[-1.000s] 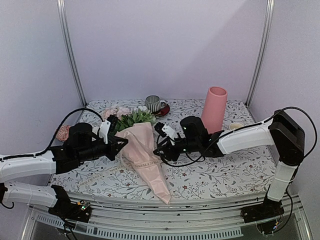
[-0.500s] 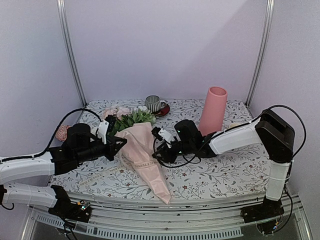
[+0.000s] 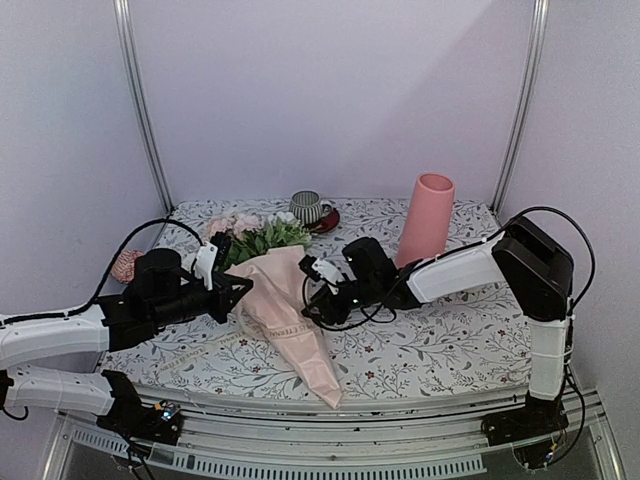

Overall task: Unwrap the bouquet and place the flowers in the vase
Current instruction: Untie the half-tied ribbon from the folded wrapping paper.

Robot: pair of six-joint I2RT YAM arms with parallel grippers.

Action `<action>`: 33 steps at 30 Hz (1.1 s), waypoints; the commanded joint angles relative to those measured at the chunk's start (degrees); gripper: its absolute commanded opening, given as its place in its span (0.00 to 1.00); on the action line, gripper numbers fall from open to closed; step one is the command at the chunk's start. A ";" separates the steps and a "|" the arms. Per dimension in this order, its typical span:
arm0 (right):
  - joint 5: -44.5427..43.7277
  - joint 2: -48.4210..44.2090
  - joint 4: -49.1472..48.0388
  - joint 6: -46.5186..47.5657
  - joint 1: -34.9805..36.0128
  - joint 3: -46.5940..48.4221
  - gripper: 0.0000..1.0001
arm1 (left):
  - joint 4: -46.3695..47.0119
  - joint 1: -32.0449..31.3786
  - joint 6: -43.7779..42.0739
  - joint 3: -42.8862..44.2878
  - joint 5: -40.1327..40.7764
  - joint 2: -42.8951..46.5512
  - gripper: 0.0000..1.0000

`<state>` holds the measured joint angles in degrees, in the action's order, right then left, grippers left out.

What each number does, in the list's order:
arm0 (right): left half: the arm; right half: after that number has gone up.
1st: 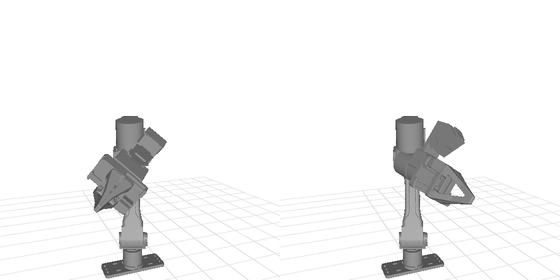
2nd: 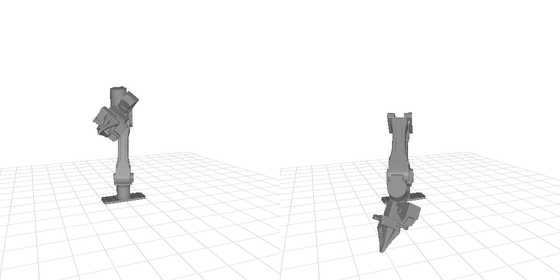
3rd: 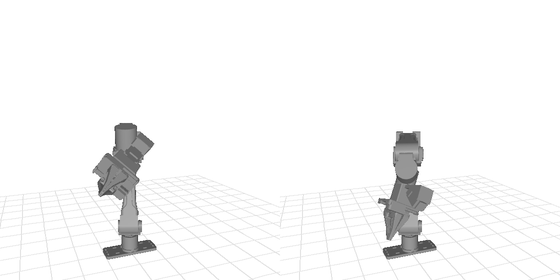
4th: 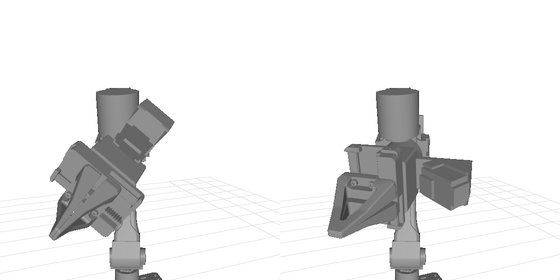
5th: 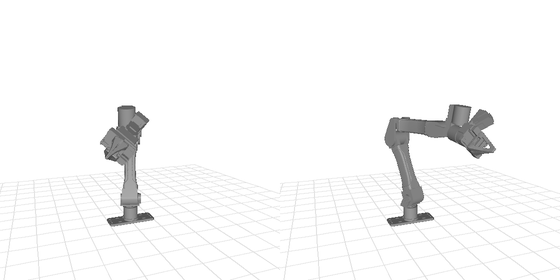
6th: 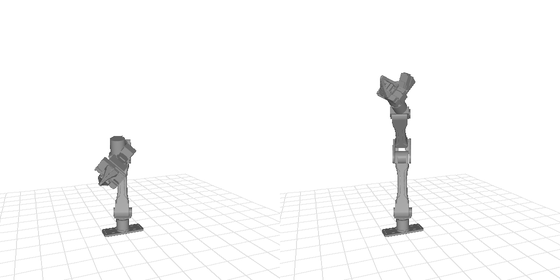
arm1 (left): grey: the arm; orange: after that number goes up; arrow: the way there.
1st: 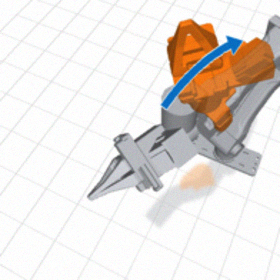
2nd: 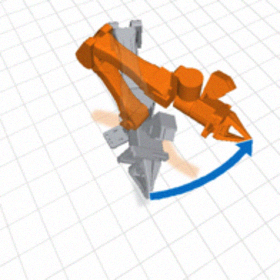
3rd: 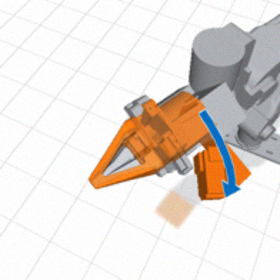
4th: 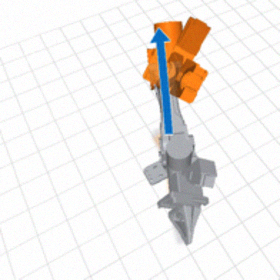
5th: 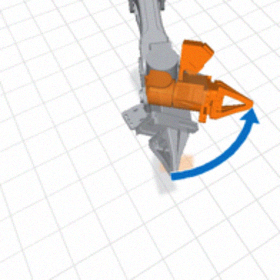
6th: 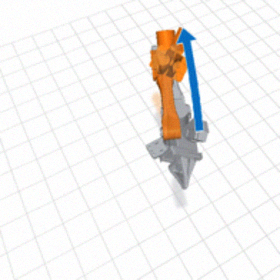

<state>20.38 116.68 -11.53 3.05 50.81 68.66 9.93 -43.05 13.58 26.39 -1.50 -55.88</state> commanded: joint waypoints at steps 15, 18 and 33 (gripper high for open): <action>-0.31 -1.13 1.04 0.26 -0.17 2.06 0.03 | -0.35 0.61 0.13 -0.50 0.43 0.22 0.00; -0.84 -2.34 0.98 0.51 -0.14 2.00 0.03 | -0.71 0.66 0.04 -0.72 0.40 0.02 0.00; -1.38 -9.89 1.07 1.55 -0.09 1.54 0.03 | -2.29 0.60 0.18 -0.23 1.72 0.37 0.61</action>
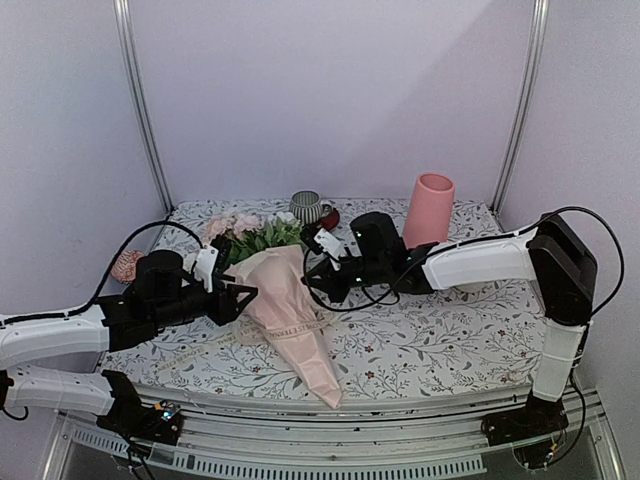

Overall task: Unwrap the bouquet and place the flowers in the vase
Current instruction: Untie the half-tied ribbon from the folded wrapping paper.

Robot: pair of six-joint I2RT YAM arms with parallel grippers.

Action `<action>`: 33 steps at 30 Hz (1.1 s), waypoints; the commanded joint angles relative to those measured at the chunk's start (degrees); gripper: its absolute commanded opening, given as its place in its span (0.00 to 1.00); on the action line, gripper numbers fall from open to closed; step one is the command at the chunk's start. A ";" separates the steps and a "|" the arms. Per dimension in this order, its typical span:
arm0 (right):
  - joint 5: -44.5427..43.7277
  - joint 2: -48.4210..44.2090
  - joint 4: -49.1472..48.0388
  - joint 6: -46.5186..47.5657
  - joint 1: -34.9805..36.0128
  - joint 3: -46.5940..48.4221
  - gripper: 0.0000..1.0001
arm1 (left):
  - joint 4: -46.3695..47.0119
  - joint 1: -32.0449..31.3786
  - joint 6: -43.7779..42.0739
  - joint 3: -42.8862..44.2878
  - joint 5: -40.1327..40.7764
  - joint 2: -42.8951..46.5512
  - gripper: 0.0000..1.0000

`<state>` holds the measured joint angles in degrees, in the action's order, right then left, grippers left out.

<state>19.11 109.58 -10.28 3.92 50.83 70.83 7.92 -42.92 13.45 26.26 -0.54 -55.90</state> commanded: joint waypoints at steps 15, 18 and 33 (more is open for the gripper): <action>2.54 -5.05 -0.97 0.56 0.00 1.53 0.03 | 0.61 0.47 -1.48 5.15 -3.72 -1.02 0.90; 3.05 -5.24 -0.97 0.58 -0.03 2.09 0.03 | 2.44 0.50 -1.51 5.93 -5.14 -3.71 0.90; 5.36 -5.32 -2.28 -2.38 0.97 5.63 0.04 | 25.11 -2.48 11.61 -0.40 -11.89 -14.51 0.67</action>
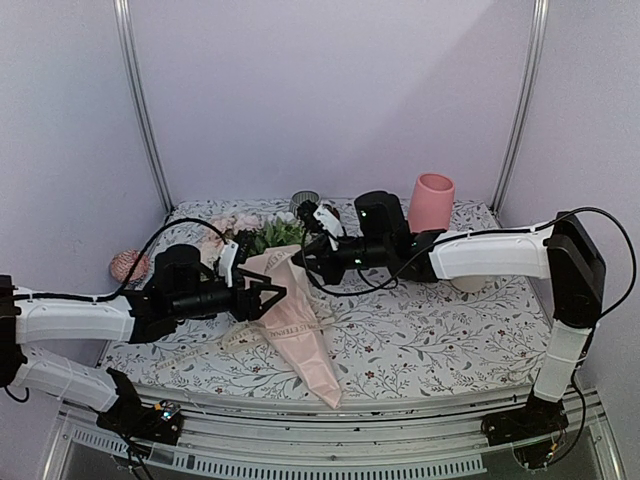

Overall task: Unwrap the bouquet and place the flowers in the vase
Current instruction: Untie the half-tied ribbon from the folded wrapping paper.

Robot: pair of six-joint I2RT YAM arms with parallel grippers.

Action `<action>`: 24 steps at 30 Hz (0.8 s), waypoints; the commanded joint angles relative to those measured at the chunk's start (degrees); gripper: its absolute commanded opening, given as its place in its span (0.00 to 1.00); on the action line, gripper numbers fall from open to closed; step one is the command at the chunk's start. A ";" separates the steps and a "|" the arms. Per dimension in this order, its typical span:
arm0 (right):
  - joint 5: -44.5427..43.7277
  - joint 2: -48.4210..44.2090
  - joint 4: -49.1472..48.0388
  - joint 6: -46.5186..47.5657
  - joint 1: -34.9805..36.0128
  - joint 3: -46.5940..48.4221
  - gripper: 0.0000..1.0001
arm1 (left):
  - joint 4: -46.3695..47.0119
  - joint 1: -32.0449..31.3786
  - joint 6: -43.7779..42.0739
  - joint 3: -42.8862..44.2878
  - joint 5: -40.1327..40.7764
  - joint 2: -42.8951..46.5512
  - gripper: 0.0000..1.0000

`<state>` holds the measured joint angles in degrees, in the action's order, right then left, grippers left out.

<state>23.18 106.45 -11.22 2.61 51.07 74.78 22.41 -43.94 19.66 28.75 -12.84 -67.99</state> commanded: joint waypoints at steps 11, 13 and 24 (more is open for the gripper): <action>2.92 -2.48 -2.96 -4.27 1.37 1.82 0.04 | 21.74 -2.98 7.28 -2.57 1.62 -12.84 0.59; 3.07 -2.64 -3.18 -4.43 1.45 1.77 0.04 | 22.15 -3.01 7.23 -2.01 2.32 -14.57 0.62; 3.79 -3.11 -3.54 -5.15 1.65 1.73 0.04 | 25.73 -3.20 6.29 1.82 1.12 -20.65 0.47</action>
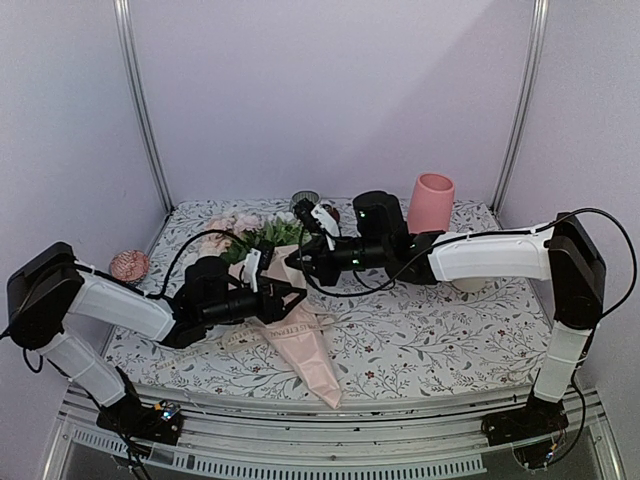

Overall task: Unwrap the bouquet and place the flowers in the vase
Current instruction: Untie the half-tied ribbon from the folded wrapping paper.

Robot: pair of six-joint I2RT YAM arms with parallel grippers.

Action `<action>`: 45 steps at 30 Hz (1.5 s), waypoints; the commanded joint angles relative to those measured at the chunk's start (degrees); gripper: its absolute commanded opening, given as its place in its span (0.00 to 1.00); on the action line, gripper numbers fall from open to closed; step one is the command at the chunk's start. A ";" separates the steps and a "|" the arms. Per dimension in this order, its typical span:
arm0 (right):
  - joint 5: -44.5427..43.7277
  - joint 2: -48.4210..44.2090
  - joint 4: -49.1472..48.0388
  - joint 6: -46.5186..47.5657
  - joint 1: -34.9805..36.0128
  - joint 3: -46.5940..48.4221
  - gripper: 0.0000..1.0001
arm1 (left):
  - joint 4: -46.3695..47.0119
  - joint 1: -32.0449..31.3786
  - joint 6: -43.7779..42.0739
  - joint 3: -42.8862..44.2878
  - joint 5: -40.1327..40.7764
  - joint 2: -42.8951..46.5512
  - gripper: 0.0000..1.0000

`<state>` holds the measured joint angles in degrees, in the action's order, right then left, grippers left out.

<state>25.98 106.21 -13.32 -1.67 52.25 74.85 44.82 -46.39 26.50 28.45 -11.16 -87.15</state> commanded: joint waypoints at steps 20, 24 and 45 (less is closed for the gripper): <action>-16.70 -11.19 -4.81 -0.26 0.28 -11.42 0.47 | -32.65 8.33 -2.22 1.54 13.31 29.32 0.00; -17.94 -11.83 -5.47 -0.37 0.19 -12.69 0.47 | -40.78 13.47 0.28 0.80 19.85 36.92 0.00; -10.57 1.37 13.75 12.33 6.58 0.01 0.42 | -53.10 33.26 9.03 -4.91 33.92 53.11 0.00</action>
<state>15.62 104.18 -7.22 5.52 56.40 69.97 -7.01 -15.59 33.56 24.25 22.09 -34.48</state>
